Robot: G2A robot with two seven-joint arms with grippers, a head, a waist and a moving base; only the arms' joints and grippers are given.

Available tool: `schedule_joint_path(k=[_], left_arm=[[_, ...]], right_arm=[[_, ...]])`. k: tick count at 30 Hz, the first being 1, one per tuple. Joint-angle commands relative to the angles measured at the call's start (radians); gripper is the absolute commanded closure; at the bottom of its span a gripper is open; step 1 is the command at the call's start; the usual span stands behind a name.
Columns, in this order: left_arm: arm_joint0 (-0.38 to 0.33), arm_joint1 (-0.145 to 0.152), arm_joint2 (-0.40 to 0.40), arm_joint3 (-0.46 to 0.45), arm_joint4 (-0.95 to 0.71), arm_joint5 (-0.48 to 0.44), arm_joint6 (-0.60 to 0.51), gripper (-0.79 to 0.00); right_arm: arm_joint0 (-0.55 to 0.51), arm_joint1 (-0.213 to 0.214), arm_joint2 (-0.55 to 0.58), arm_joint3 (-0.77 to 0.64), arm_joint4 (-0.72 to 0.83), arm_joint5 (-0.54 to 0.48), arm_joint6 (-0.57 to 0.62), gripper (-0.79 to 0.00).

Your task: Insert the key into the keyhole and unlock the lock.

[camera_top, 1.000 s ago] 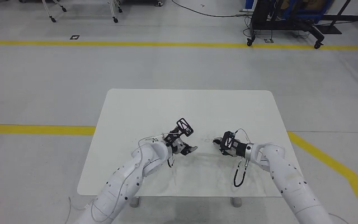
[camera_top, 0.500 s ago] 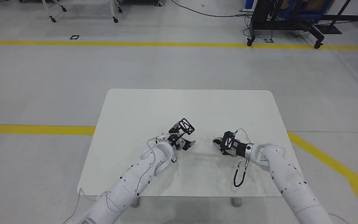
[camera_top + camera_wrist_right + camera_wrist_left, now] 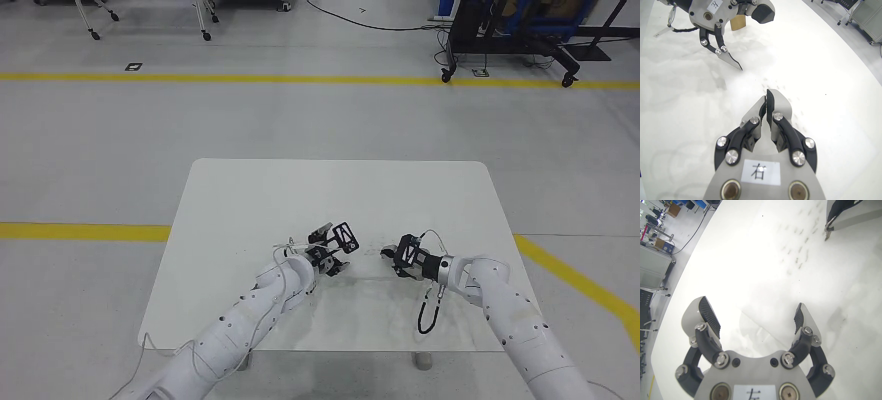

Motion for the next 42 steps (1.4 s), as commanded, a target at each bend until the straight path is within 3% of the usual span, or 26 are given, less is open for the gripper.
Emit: schedule_joint_path(k=[1,9,15,25,29,33,35,42], left_arm=[[0.004,0.000,-0.005,-0.005,0.002,-0.004,-0.001,-0.785],[0.012,0.004,-0.032,-0.010,0.013,-0.017,0.002,-0.785],[0.020,0.018,-0.095,-0.086,0.017,-0.012,0.002,-0.785],[0.031,0.020,-0.102,-0.090,0.019,0.005,0.017,-0.785],[0.156,0.055,-0.243,-0.204,-0.093,0.002,0.145,-0.785],[0.317,0.104,-0.493,-0.383,-0.342,-0.140,0.217,-0.785],[0.328,0.107,-0.513,-0.394,-0.366,-0.145,0.207,-0.785],[0.328,0.107,-0.513,-0.394,-0.366,-0.145,0.207,-0.785]], right_arm=[[-0.013,0.001,0.010,-0.018,0.024,0.026,-0.029,0.000],[-0.098,0.023,0.100,-0.066,0.092,0.004,-0.222,0.000],[-0.103,0.027,0.108,-0.066,0.098,-0.013,-0.217,0.000],[-0.103,0.027,0.108,-0.066,0.098,-0.013,-0.217,0.000],[-0.096,0.012,0.081,-0.053,0.238,0.018,-0.170,0.000],[-0.092,-0.003,0.065,-0.078,0.401,0.078,-0.110,0.000],[-0.096,-0.006,0.067,-0.098,0.461,0.096,-0.070,0.000],[-0.096,-0.006,0.067,-0.098,0.461,0.096,-0.070,0.000]])
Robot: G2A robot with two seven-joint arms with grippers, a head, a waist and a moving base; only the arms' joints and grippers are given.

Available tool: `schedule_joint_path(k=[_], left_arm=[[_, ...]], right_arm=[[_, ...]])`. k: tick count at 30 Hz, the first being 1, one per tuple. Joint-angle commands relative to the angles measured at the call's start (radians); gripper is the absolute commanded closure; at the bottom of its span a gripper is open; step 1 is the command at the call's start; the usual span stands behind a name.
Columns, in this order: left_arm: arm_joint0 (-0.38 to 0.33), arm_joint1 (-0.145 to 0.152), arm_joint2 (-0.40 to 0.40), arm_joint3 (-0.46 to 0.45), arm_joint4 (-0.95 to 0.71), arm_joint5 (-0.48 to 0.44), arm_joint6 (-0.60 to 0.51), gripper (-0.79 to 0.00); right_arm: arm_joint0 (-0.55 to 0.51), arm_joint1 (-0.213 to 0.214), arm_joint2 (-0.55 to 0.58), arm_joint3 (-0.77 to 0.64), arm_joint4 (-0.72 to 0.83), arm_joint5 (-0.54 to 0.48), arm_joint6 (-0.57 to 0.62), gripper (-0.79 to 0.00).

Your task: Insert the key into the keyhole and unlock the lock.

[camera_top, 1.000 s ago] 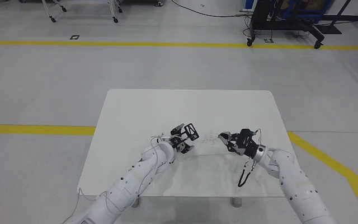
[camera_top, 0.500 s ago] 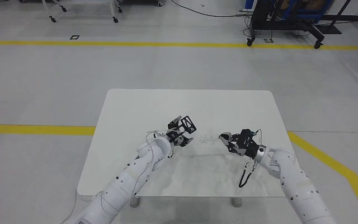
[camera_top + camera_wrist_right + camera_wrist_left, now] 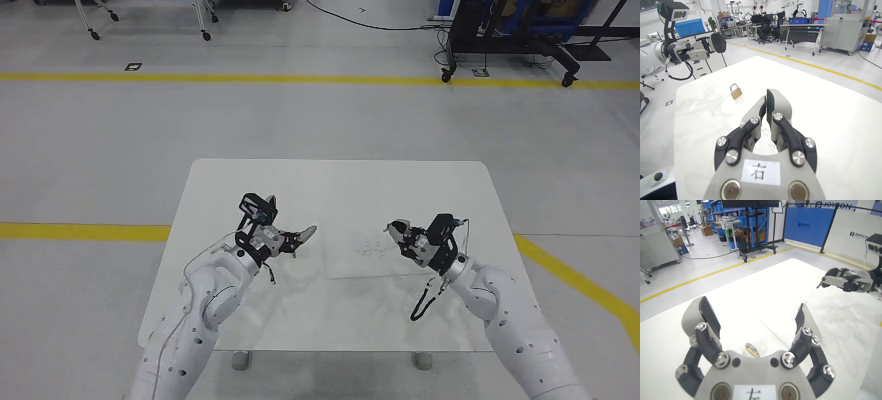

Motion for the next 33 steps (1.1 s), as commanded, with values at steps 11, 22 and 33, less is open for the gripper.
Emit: schedule_joint_path(k=[11,22,33], left_arm=[[-0.039,-0.029,-0.009,0.209,-0.809,-0.269,0.061,-0.785],[-0.079,-0.022,0.000,0.296,-1.402,-0.350,-0.273,-0.785],[-0.080,-0.021,0.088,0.269,-1.474,-0.320,-0.514,-0.785]], right_arm=[[0.038,-0.028,-0.043,0.078,0.413,-0.037,0.087,0.000],[0.070,-0.040,-0.070,0.117,0.666,-0.096,0.164,0.000],[0.068,-0.050,-0.136,0.118,0.923,-0.131,0.331,0.000]])
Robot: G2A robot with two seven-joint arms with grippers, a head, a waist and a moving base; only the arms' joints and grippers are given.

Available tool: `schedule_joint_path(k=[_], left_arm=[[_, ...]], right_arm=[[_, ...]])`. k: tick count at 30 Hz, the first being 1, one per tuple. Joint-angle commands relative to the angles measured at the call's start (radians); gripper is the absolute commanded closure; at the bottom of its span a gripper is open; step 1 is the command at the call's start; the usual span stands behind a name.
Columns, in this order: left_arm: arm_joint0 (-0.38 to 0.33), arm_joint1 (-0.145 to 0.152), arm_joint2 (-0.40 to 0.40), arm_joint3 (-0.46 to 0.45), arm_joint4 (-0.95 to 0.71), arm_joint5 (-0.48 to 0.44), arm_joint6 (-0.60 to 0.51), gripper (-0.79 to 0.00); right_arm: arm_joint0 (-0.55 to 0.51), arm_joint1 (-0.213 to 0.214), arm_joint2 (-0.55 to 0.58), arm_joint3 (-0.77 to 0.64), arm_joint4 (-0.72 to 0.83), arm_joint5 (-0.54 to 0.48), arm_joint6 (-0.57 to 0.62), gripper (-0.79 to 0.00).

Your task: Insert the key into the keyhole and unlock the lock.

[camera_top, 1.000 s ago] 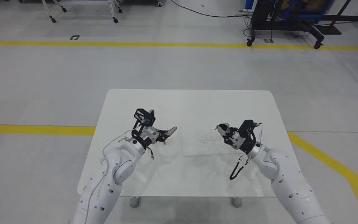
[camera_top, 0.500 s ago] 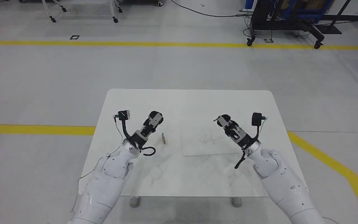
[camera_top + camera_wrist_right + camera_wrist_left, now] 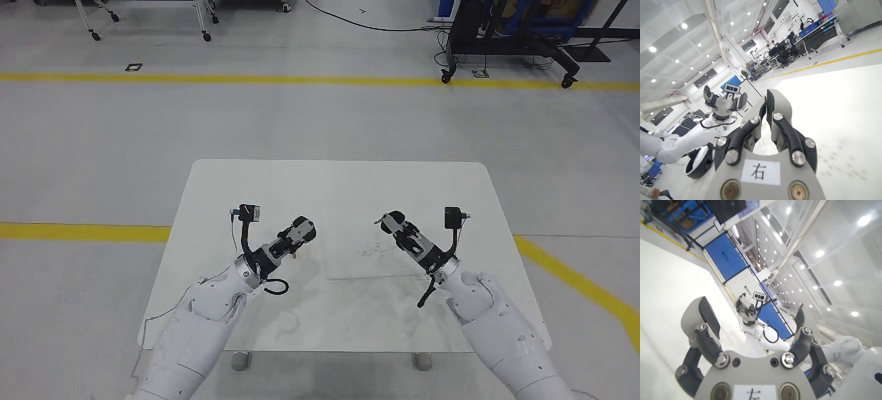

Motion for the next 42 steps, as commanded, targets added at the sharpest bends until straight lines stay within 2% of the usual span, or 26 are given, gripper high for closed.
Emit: schedule_joint_path(k=[1,5,7,8,9,11,14,16,20,25,33,39,42], left_arm=[[-0.011,0.001,0.008,0.009,-0.031,-0.018,-0.052,-0.785],[-0.026,0.004,0.019,0.023,0.018,-0.084,-0.096,-0.767],[-0.027,0.004,0.031,0.025,0.010,-0.107,-0.111,-0.566],[-0.032,0.005,0.033,0.028,0.012,-0.115,-0.118,-0.496],[-0.036,0.005,0.032,0.031,0.020,-0.124,-0.120,-0.459],[-0.040,0.006,0.030,0.039,0.049,-0.139,-0.102,-0.483],[-0.040,0.004,0.037,0.043,0.084,-0.153,-0.069,-0.453],[-0.042,0.004,0.044,0.042,0.090,-0.150,-0.060,-0.394],[-0.044,0.005,0.042,0.039,0.136,-0.144,-0.034,-0.351],[-0.039,0.004,0.050,0.034,0.214,-0.121,0.021,-0.345],[-0.043,0.002,0.071,0.039,0.257,-0.073,0.057,-0.323],[-0.043,0.000,0.081,0.041,0.280,-0.049,0.095,-0.234],[-0.042,0.000,0.084,0.037,0.288,-0.043,0.105,-0.231]], right_arm=[[0.015,-0.002,-0.017,0.011,0.106,-0.017,0.067,0.000],[0.036,-0.008,-0.058,0.028,0.275,-0.075,0.178,0.000],[0.048,-0.009,-0.074,0.038,0.331,-0.089,0.229,0.000],[0.053,-0.010,-0.080,0.043,0.352,-0.092,0.250,0.000],[0.056,-0.011,-0.089,0.046,0.376,-0.094,0.270,0.000],[0.064,-0.013,-0.105,0.050,0.416,-0.100,0.312,0.000],[0.074,-0.015,-0.123,0.058,0.461,-0.102,0.362,0.000],[0.079,-0.017,-0.139,0.061,0.501,-0.107,0.395,0.000],[0.095,-0.023,-0.162,0.079,0.558,-0.105,0.442,0.000],[0.112,-0.030,-0.185,0.095,0.608,-0.108,0.489,0.000],[0.128,-0.037,-0.200,0.116,0.630,-0.118,0.519,0.000],[0.133,-0.042,-0.208,0.120,0.630,-0.119,0.527,0.000],[0.134,-0.044,-0.211,0.120,0.621,-0.114,0.530,0.000]])
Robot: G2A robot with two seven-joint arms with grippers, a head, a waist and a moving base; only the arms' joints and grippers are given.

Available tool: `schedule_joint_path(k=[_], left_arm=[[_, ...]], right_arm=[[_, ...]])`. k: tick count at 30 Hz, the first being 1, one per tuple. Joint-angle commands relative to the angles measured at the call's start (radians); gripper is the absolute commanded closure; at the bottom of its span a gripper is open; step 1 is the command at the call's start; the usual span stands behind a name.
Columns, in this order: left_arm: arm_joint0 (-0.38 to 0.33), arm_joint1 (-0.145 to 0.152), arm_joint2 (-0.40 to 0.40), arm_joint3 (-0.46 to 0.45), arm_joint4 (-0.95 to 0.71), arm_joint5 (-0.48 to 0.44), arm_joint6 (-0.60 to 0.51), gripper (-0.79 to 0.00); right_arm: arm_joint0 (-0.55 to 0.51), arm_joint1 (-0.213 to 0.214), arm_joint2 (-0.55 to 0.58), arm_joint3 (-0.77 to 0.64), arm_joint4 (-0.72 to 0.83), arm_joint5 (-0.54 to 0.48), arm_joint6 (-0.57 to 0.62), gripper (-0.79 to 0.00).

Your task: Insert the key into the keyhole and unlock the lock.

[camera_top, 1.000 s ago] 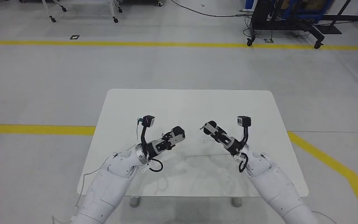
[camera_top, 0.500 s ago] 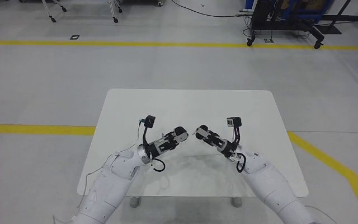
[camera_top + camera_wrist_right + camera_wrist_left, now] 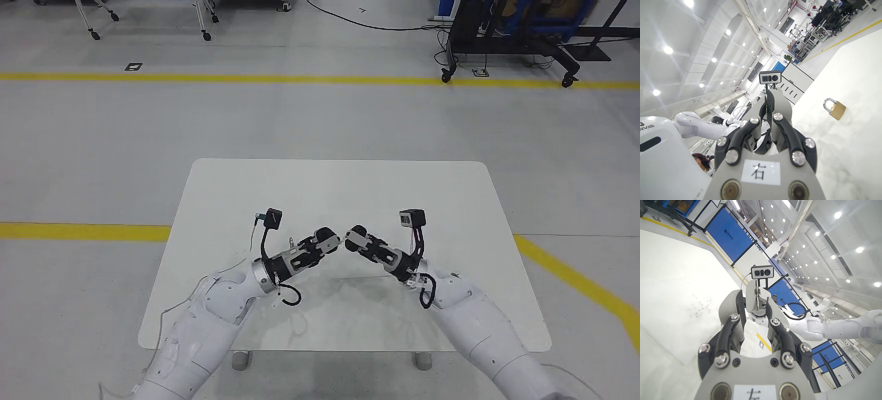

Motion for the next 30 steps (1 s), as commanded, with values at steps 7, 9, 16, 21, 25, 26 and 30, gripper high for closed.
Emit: schedule_joint_path(k=[7,9,16,21,25,26,30], left_arm=[[0.002,0.002,0.005,-0.005,0.024,0.018,0.011,-0.225],[0.002,0.002,0.007,-0.007,0.030,0.025,0.015,-0.222],[0.002,0.004,0.011,-0.007,0.028,0.032,0.014,-0.129],[0.000,0.004,0.016,-0.005,0.032,0.037,0.015,0.000],[-0.001,0.005,0.017,-0.004,0.040,0.038,0.026,0.000],[-0.001,0.005,0.017,-0.004,0.042,0.038,0.028,0.000],[-0.002,0.006,0.017,-0.002,0.056,0.034,0.036,0.000]], right_arm=[[0.004,-0.007,-0.010,-0.001,-0.018,0.015,-0.004,0.000],[0.006,-0.008,-0.012,0.001,-0.018,0.017,-0.003,0.000],[0.014,-0.013,-0.014,0.016,-0.038,0.020,-0.014,0.000],[0.017,-0.017,-0.016,0.022,-0.052,0.023,-0.021,0.000],[0.019,-0.019,-0.015,0.025,-0.063,0.024,-0.024,0.000],[0.019,-0.019,-0.015,0.026,-0.065,0.025,-0.025,0.000],[0.019,-0.020,-0.013,0.026,-0.069,0.025,-0.027,0.000]])
